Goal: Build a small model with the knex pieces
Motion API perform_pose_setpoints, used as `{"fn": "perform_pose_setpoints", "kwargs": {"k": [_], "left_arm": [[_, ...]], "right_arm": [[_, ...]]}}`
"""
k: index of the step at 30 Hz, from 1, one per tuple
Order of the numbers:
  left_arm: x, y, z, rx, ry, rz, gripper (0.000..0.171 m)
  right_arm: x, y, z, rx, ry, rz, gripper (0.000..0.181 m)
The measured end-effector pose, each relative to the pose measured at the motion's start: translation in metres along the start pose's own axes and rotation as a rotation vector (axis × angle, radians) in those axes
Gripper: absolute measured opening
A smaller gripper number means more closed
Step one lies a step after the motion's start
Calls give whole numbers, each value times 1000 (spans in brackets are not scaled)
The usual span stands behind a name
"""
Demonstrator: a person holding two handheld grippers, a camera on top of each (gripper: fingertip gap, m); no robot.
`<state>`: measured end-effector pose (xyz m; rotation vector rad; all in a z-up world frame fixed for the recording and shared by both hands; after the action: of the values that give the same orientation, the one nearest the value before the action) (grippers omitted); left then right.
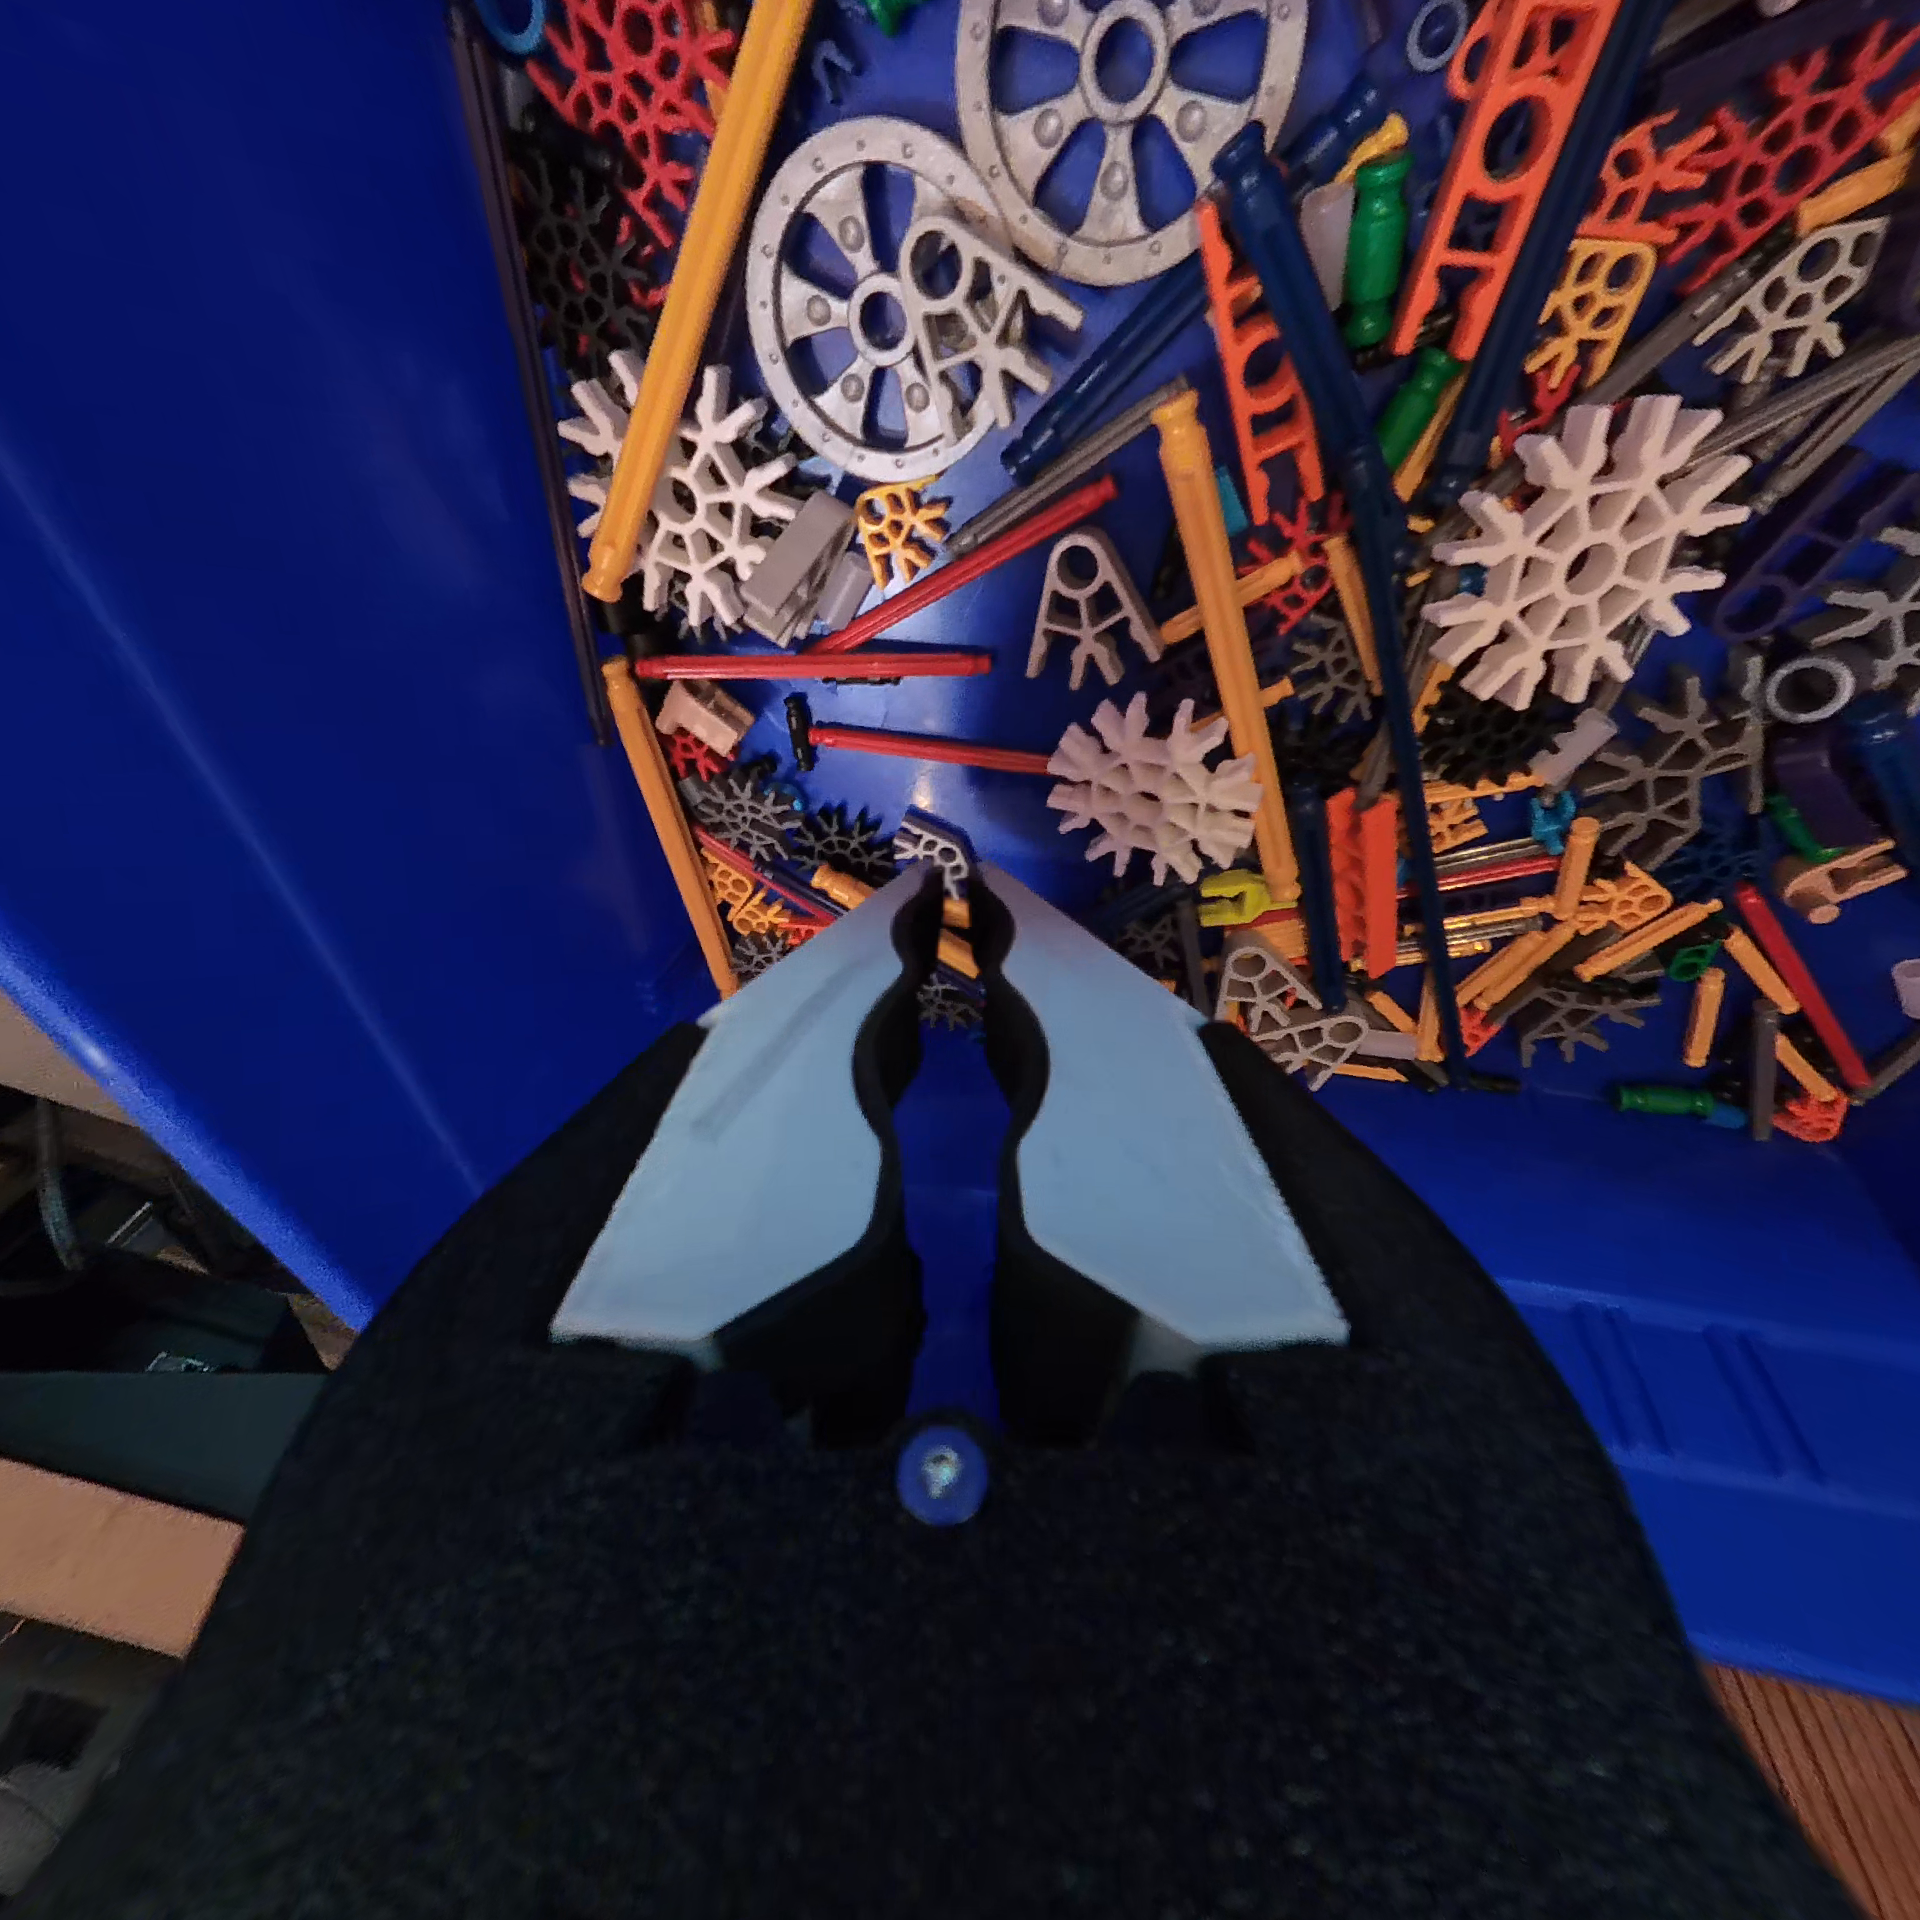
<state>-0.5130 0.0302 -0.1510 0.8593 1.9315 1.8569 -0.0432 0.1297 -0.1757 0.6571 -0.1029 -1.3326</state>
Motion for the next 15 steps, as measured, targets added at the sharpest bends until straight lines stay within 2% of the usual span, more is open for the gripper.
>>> {"fn": "perform_pose_setpoints", "kwargs": {"k": [8,15], "left_arm": [[-1,-4,-1,35,-25,-22,22],[3,-18,1,94,-37,-13,18]], "right_arm": [[0,-1,-1,5,-1,3,19],[0,-2,-2,9,-2,7,19]]}}
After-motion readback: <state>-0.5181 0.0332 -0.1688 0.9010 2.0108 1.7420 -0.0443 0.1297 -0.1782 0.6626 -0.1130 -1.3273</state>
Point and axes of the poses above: each gripper's, where its closed fingertips meet, y back along the fingers, z out of its top, x = y × z across the jaws, the point moved 10 cm from there along y, back along the fingers, and after that the axes turned 2 degrees about -x, right-handed, at the moved point
